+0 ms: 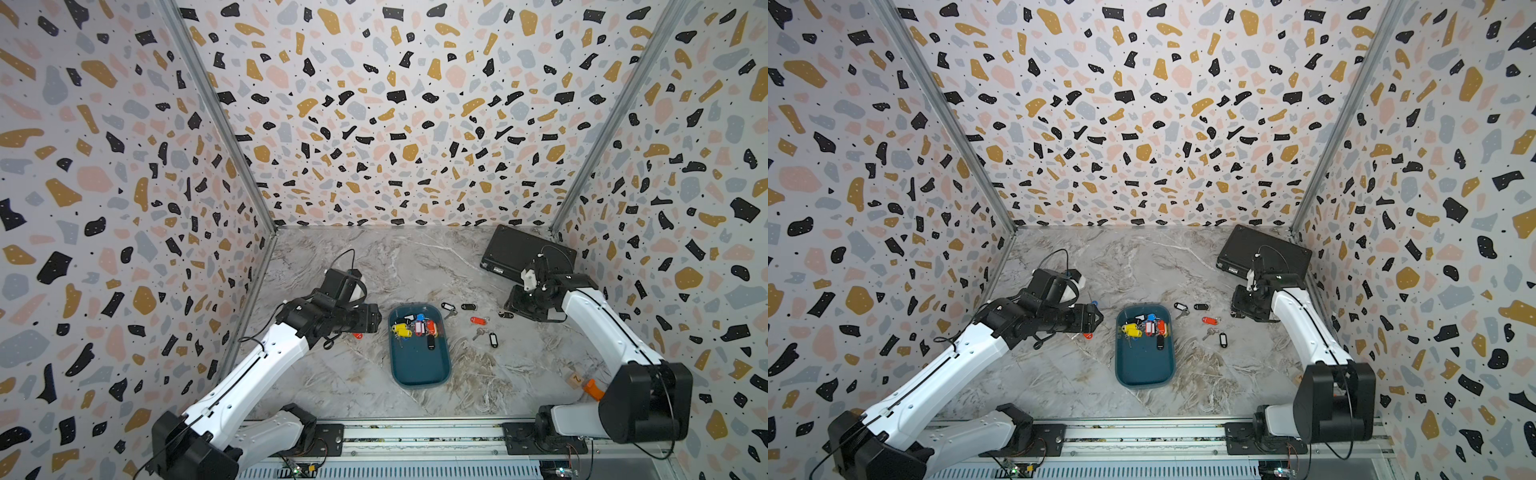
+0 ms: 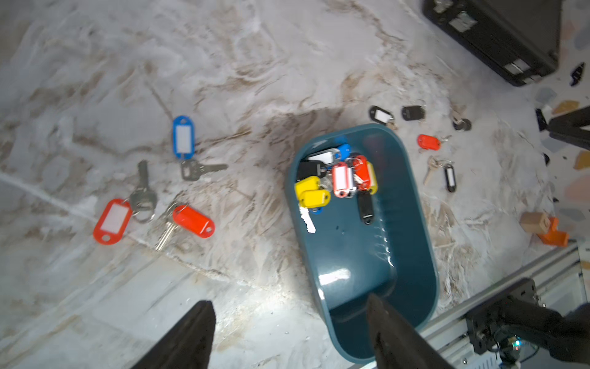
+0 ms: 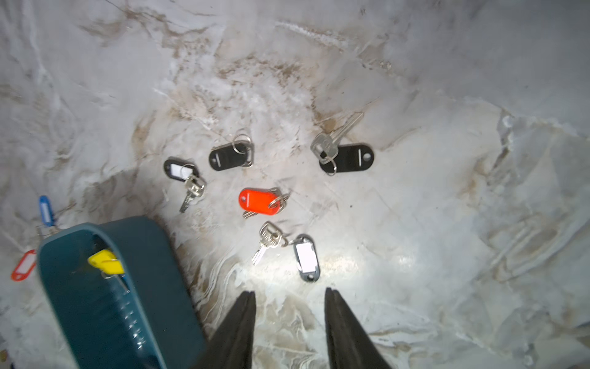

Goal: Take the keys out of the storage box
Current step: Place the key at the center of the board, then pick up the key from the storage box.

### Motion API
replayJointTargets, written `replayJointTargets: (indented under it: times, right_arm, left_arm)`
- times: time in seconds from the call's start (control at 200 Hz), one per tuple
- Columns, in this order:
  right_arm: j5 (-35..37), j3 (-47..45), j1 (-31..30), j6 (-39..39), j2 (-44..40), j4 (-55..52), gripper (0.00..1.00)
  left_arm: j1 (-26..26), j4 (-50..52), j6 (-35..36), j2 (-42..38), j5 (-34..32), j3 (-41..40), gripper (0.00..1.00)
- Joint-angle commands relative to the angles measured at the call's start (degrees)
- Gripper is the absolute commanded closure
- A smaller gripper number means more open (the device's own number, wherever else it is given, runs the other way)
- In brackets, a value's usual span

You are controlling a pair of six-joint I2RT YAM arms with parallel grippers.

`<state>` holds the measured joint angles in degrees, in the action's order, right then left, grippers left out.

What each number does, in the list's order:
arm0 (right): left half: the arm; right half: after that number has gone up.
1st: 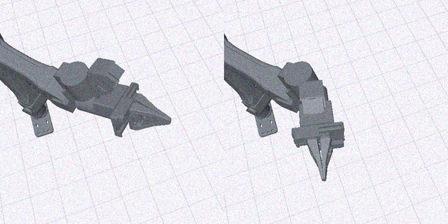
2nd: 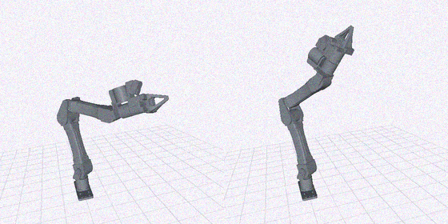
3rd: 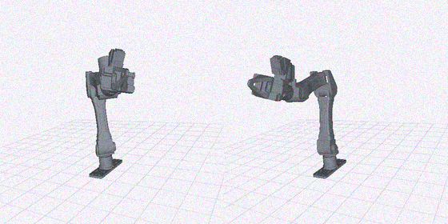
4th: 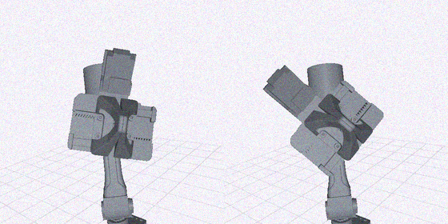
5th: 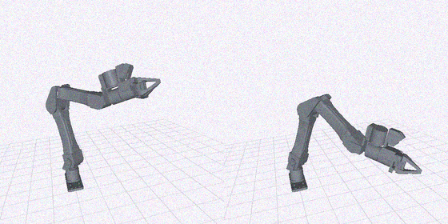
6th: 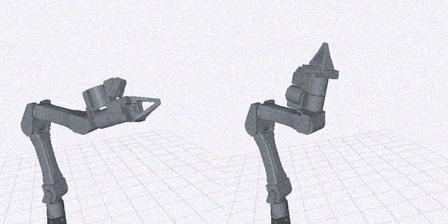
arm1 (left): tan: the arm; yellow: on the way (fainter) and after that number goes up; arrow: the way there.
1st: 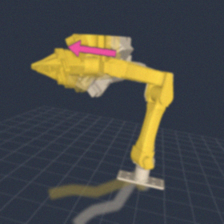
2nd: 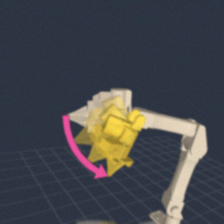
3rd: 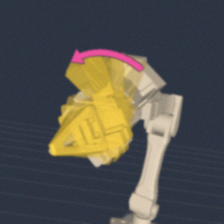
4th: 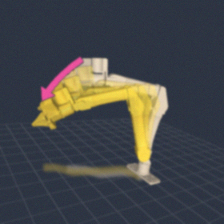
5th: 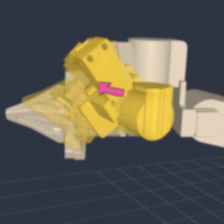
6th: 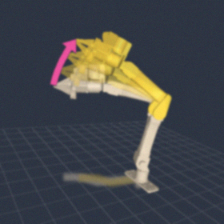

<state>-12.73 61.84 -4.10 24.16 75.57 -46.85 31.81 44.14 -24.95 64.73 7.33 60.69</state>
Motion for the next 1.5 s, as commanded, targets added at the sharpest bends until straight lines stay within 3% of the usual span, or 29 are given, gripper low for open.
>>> replayJointTargets:
  times: [0.0,0.145,0.265,0.37,0.496,0.606,0.691,1.031,1.497]
  right_arm:
    - [-1.58,-0.34,-0.26,-1.21,-4.38,-5.32,0.64]
    - [-2.04,-0.22,-0.29,-1.39,-8.25,-7.92,0.68]
    - [-2.2,-0.4,-0.22,-1.66,-9.78,-8.94,0.7]
    - [-2.01,-0.79,-0.26,-1.99,-10.43,-9.52,0.71]
    - [-1.82,-1.29,-0.23,-1.93,-10.97,-9.58,0.72]
    - [-1.87,-1.31,-0.22,-2.01,-11.06,-9.59,0.73]
    - [-1.93,-1.3,-0.22,-2.23,-11.31,-9.83,0.74]
    - [-2.29,-3.19,-0.28,-2.8,-13.17,-10.17,0.75]
    - [-2.89,-4.11,-0.22,-3.85,-14.13,-10.54,0.76]
  left_arm:
    - [5.14,1.94,3.06,4.27,-3.12,4.09,0.24]
    - [11.13,2.45,10.1,13.51,-2.26,9.17,0.28]
    - [12.75,1.87,12.29,21.48,0.99,12.29,0.33]
    - [14.06,2.14,6.46,26.26,-0.92,15.37,0.37]
    - [15.54,0.12,-9.58,29.81,-3.77,16.04,0.47]
    - [18.24,1.05,-20.28,33.73,-8.94,17.56,0.48]
    - [19.76,2.07,-24.48,37.3,-10.33,20.0,0.49]
    - [20.81,3.37,-31.64,46.57,-12.0,26.15,0.61]
    - [20.79,-3.08,-32.97,49.46,-11.42,25.38,0.63]
